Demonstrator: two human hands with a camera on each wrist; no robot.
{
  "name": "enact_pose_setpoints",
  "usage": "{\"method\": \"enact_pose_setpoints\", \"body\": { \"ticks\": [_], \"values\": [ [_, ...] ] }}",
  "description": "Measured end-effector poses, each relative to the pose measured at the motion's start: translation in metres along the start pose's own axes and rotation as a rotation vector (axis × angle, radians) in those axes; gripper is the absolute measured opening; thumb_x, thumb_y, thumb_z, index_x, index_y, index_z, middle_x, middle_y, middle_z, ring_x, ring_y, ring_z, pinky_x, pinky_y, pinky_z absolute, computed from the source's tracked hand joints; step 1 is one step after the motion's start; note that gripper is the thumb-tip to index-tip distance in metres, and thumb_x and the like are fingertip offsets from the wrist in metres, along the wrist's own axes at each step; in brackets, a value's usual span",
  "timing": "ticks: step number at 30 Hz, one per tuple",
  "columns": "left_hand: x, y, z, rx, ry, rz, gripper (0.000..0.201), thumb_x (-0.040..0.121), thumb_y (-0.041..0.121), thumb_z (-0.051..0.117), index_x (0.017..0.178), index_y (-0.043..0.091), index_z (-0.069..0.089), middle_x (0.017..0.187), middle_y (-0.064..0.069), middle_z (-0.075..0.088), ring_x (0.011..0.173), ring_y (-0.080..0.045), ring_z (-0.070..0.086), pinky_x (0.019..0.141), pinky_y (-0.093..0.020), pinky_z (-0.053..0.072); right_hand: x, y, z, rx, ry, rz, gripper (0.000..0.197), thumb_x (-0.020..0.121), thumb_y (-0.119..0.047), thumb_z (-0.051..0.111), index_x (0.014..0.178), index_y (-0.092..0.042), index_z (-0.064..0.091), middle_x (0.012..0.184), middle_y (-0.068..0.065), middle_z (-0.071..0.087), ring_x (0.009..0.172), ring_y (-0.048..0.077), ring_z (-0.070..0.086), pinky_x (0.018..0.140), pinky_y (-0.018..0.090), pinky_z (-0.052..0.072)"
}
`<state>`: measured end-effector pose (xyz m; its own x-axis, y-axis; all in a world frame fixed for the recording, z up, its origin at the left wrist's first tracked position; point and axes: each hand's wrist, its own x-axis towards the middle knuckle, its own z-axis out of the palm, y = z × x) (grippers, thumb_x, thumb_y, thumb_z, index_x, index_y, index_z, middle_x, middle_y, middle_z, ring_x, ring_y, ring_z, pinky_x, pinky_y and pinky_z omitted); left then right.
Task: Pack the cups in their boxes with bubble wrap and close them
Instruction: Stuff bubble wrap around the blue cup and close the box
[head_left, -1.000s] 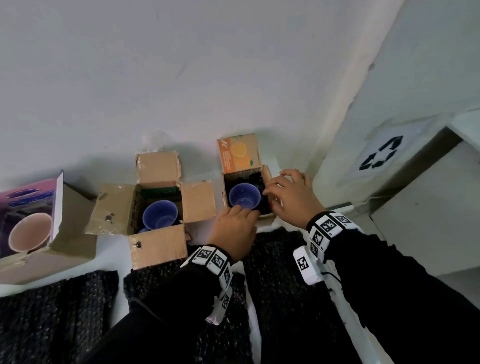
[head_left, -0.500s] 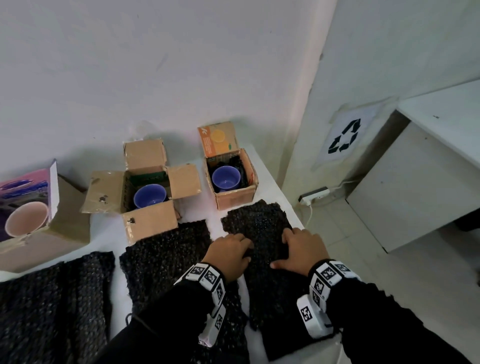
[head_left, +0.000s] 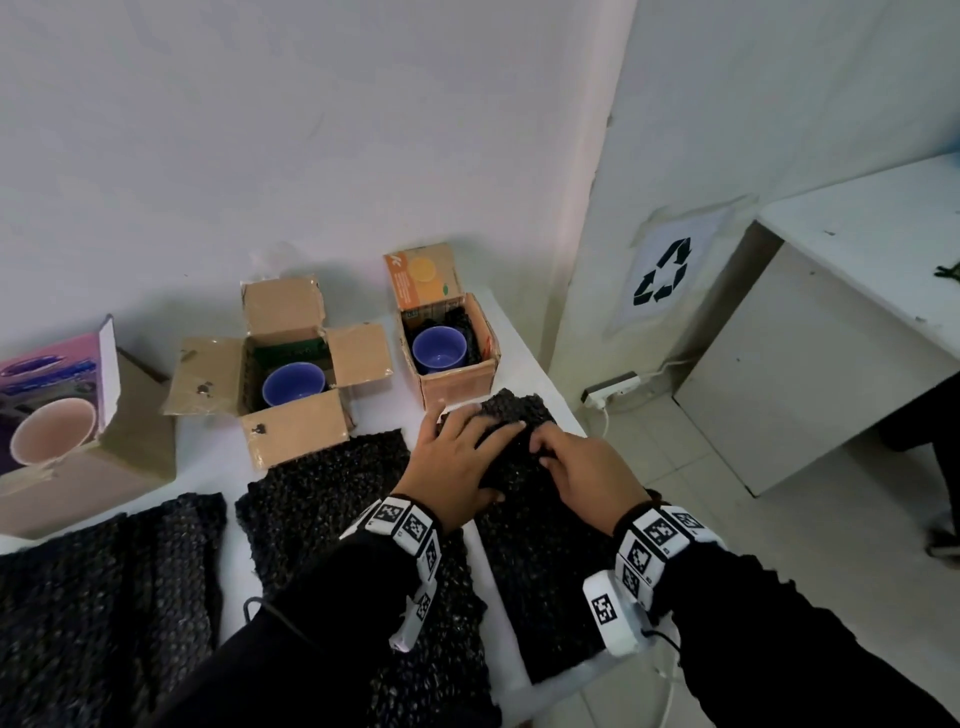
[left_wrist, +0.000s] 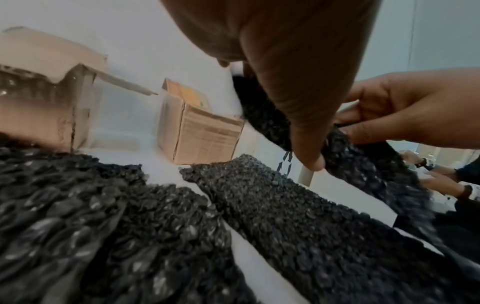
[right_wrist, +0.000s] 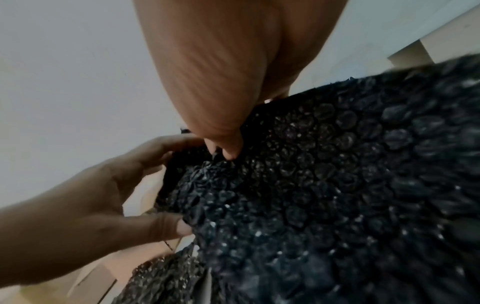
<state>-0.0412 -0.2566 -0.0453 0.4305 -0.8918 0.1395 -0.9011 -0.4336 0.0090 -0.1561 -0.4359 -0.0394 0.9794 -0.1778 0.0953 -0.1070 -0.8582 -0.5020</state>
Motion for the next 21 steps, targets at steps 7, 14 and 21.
{"method": "enact_pose_setpoints", "body": {
  "ticks": [7, 14, 21],
  "values": [
    [0.001, -0.012, -0.019, -0.166, 0.112, -0.048, 0.027, 0.058, 0.017, 0.071, 0.076, 0.018, 0.05, 0.088, -0.003, 0.052, 0.081, -0.025, 0.05, 0.066, -0.032, 0.038, 0.011, -0.004, -0.012, 0.37, -0.159, 0.201, 0.049, 0.068, -0.057, 0.076, 0.104, -0.027, 0.061, 0.089, -0.008, 0.066, 0.079, 0.008, 0.061, 0.075, 0.028, 0.049],
    [-0.003, -0.03, -0.038, -0.359, 0.049, -0.073, 0.031, 0.067, 0.011, 0.065, 0.079, 0.019, 0.037, 0.102, -0.003, 0.051, 0.077, -0.027, 0.054, 0.061, -0.034, 0.045, 0.029, -0.023, -0.005, 0.539, -0.338, 0.238, 0.039, 0.08, -0.02, 0.07, 0.118, -0.015, 0.061, 0.109, 0.001, 0.068, 0.101, 0.014, 0.064, 0.094, 0.028, 0.048],
    [-0.006, -0.044, -0.042, -0.287, -0.033, -0.118, 0.039, 0.085, 0.01, 0.052, 0.123, 0.021, 0.048, 0.116, -0.001, 0.054, 0.095, -0.025, 0.056, 0.069, -0.029, 0.039, 0.064, -0.043, -0.013, 0.422, -0.38, 0.145, 0.012, 0.096, -0.012, 0.047, 0.105, -0.02, 0.049, 0.098, -0.003, 0.057, 0.097, 0.015, 0.052, 0.077, 0.023, 0.035]
  ]
}}
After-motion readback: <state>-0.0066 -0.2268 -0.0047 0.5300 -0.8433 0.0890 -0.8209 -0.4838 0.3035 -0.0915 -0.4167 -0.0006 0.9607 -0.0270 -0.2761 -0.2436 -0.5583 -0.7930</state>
